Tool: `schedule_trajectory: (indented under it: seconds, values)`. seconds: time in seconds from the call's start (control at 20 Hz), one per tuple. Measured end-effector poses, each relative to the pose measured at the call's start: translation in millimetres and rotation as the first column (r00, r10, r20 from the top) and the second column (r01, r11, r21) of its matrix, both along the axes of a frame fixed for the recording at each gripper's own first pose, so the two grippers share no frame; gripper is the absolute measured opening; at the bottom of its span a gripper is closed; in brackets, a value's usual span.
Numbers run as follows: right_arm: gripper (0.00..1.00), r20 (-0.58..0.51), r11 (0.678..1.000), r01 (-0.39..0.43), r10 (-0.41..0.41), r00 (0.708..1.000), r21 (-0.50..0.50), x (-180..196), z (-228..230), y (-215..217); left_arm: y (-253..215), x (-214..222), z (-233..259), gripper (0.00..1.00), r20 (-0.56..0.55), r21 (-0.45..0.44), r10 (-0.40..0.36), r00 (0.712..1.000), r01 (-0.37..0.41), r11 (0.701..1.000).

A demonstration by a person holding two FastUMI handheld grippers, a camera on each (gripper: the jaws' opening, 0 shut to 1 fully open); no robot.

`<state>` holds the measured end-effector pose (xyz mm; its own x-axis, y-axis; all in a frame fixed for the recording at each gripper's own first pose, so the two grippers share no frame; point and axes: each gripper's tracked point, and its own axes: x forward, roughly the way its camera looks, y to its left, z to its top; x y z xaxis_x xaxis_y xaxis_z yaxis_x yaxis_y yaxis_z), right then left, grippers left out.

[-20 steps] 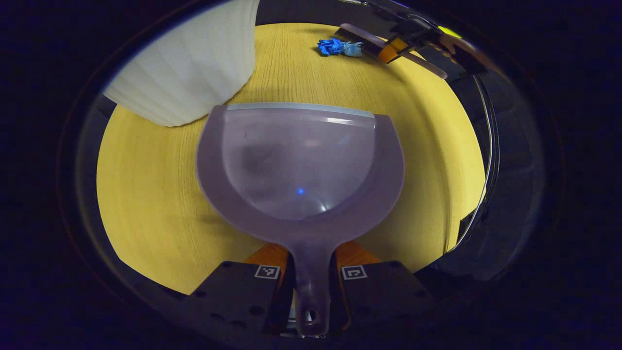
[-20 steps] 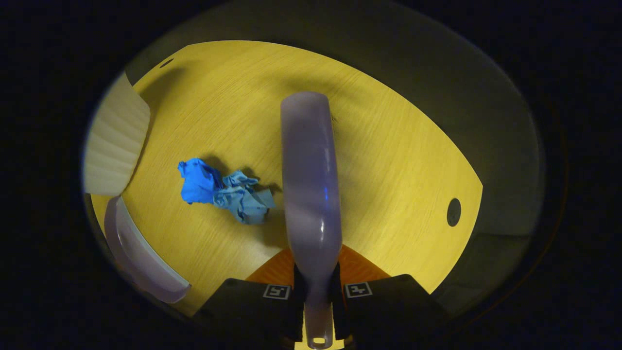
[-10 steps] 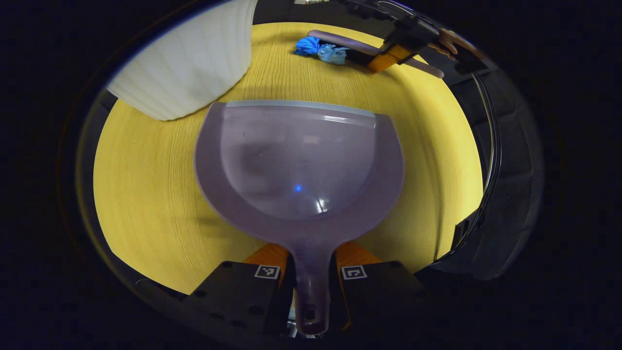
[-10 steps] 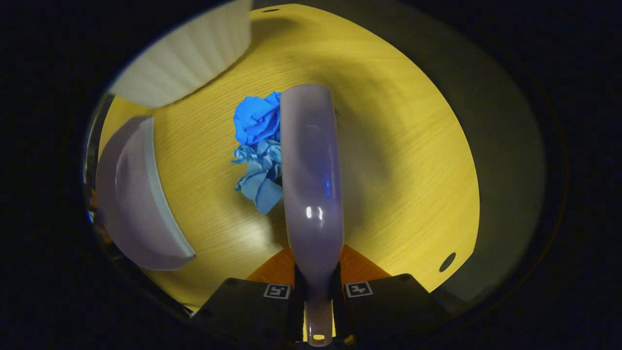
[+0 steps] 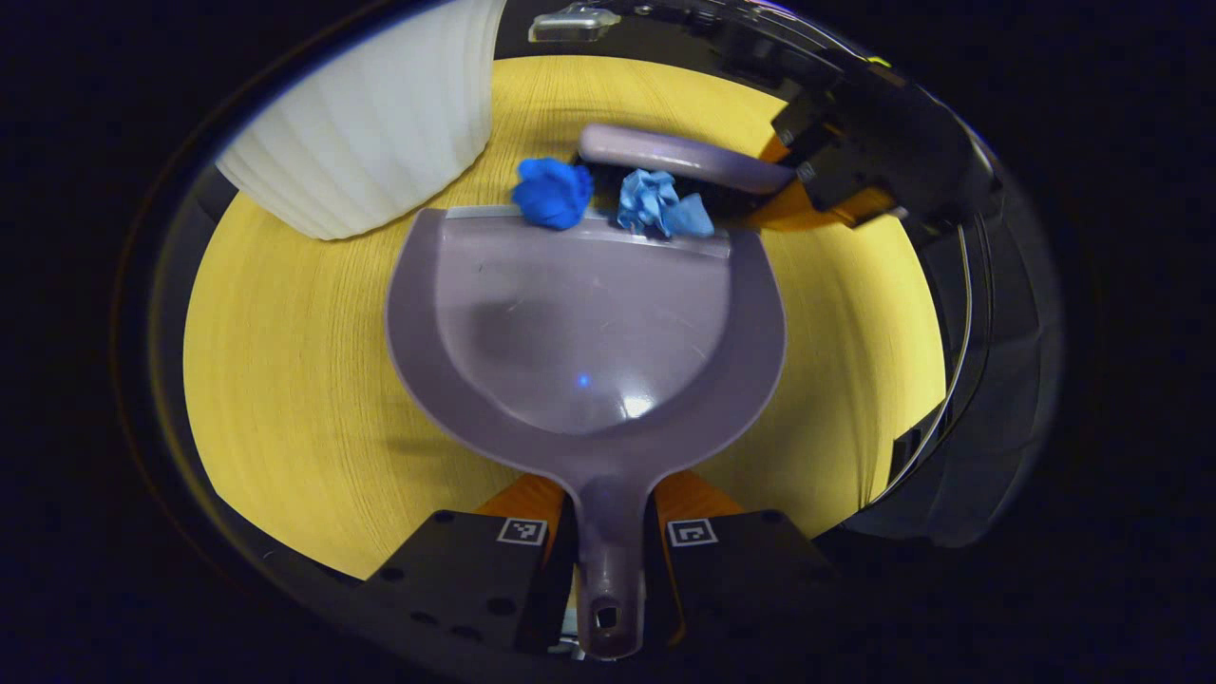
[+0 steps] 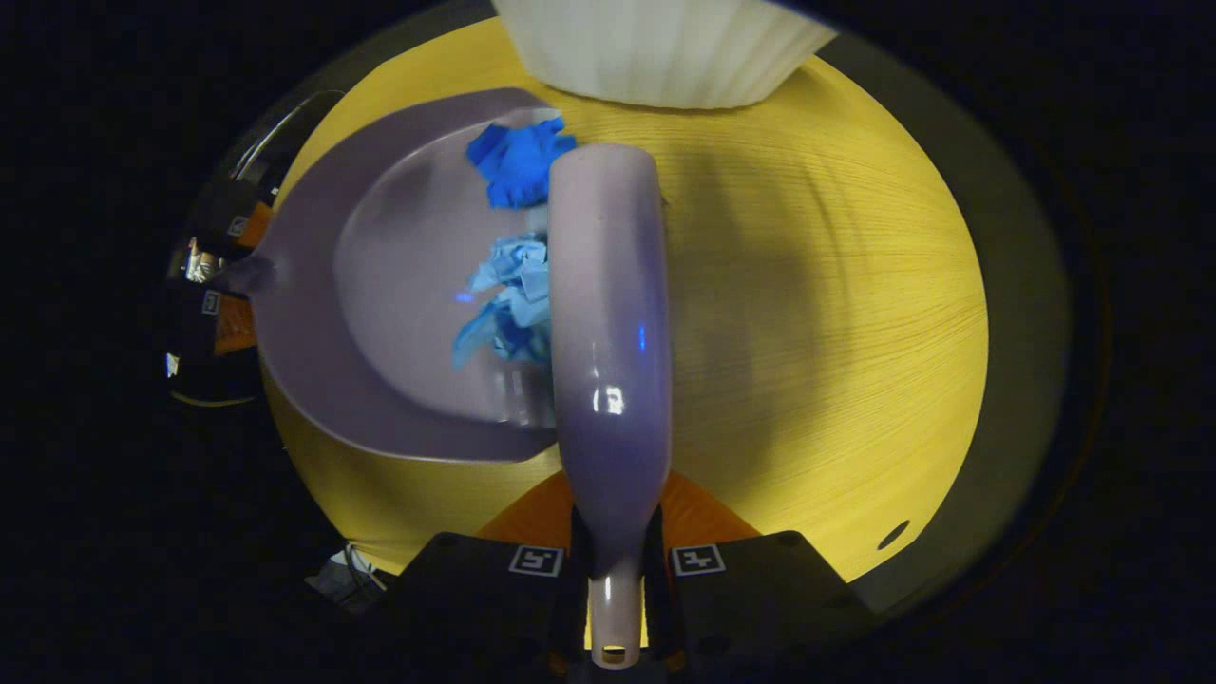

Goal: Pick up the small broom and dustpan from the desktop, sweep the trash into the dustpan with the broom, and then empty the trash into the garbage bin.

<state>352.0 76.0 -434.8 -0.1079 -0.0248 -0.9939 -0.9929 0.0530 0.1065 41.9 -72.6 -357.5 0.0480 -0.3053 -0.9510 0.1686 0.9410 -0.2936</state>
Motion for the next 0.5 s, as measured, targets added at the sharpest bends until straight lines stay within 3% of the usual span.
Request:
schedule_trajectory:
  seconds: [0.1,0.2,0.35,0.5]
  values:
    - [0.27,0.015,1.000,-0.016,0.016,1.000,0.015,10.1,-2.0,-1.3,-0.8,0.7,-0.1,0.31,0.022,-0.012,-0.002,1.000,0.002,1.000]
    - [0.27,-0.007,0.999,0.035,-0.035,0.999,0.016,12.3,1.9,1.8,-1.4,-1.0,0.0,0.30,0.044,-0.022,-0.008,0.999,0.009,1.000]
    - [0.27,0.054,0.982,0.187,-0.188,0.981,0.031,36.7,1.7,-3.4,-2.2,-2.5,-1.8,0.31,0.076,-0.035,-0.032,0.997,0.035,0.999]
    - [0.27,0.071,0.929,0.363,-0.368,0.927,0.075,65.2,-0.1,-21.1,-3.4,0.1,-2.5,0.31,0.126,-0.051,-0.035,0.991,0.042,0.998]
